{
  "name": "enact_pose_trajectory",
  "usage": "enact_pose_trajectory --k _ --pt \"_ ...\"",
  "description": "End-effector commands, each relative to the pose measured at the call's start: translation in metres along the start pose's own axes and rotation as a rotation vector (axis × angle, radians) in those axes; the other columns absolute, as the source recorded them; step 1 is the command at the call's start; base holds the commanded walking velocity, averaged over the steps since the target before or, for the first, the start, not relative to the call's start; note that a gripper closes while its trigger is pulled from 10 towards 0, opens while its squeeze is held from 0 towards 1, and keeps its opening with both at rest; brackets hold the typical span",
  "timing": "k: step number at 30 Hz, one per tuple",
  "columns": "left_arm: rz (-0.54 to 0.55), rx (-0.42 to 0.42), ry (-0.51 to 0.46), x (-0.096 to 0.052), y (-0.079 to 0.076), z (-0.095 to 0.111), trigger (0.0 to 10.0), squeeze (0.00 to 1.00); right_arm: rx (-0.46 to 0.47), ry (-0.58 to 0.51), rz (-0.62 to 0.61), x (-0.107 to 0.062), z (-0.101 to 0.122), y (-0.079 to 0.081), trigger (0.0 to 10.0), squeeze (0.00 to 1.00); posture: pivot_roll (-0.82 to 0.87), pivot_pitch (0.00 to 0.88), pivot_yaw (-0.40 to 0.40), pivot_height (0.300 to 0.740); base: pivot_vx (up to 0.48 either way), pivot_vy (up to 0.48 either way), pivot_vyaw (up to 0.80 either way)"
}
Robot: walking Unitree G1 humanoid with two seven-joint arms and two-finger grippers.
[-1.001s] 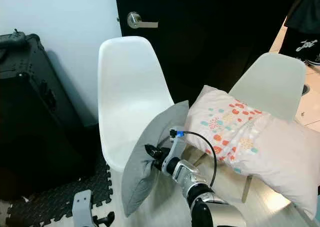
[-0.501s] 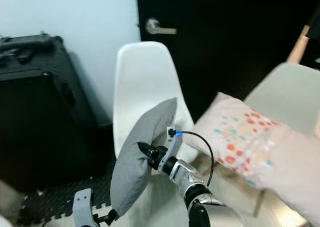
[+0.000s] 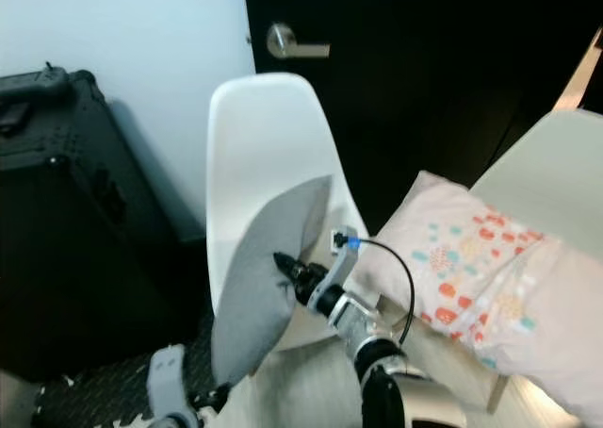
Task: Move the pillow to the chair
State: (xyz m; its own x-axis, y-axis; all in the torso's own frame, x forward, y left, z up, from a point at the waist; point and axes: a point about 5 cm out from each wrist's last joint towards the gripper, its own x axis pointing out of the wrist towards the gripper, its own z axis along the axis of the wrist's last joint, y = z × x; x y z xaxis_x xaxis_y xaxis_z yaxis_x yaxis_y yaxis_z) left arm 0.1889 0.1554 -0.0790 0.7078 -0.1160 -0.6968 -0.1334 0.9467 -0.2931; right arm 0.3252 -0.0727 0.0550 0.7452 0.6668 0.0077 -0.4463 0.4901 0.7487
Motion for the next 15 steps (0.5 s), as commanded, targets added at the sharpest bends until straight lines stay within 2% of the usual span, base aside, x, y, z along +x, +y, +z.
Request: enact_pose_trajectory --k 1,3,7,10,12,15 --pt "0.029 -0.001 0.026 -0.004 0.01 -0.007 10.0 0.0 0.026 -0.044 0.053 0.01 0.006 0.011 10.0 0.0 -0.02 0.077 -0.028 0.74 0.326 0.0 0.0" --pt "0.023 0.001 0.026 -0.004 0.01 -0.007 10.0 0.0 0.067 -0.081 0.081 0.012 0.014 0.013 10.0 0.0 -0.02 0.078 -0.026 0.74 0.322 0.0 -0.8" --pt "0.021 0.003 0.027 -0.004 0.01 -0.006 10.0 0.0 0.074 -0.108 0.107 0.013 0.02 0.015 10.0 0.0 -0.02 0.078 -0.026 0.74 0.324 0.0 -0.8" --pt "0.022 -0.004 0.028 -0.004 0.009 -0.007 10.0 0.0 0.077 -0.121 0.132 0.014 0.024 0.018 10.0 0.0 -0.02 0.078 -0.026 0.74 0.307 0.0 0.0" --pt "0.019 -0.001 0.031 -0.004 0.008 -0.008 10.0 0.0 0.083 -0.143 0.143 0.016 0.028 0.02 10.0 0.0 -0.02 0.082 -0.029 0.74 0.0 0.0 0.0" --pt "0.014 -0.001 0.046 -0.005 0.007 -0.012 10.0 0.0 0.019 -0.156 0.052 0.02 0.035 0.018 10.0 0.0 -0.01 0.084 -0.03 0.74 0.0 0.0 0.0"
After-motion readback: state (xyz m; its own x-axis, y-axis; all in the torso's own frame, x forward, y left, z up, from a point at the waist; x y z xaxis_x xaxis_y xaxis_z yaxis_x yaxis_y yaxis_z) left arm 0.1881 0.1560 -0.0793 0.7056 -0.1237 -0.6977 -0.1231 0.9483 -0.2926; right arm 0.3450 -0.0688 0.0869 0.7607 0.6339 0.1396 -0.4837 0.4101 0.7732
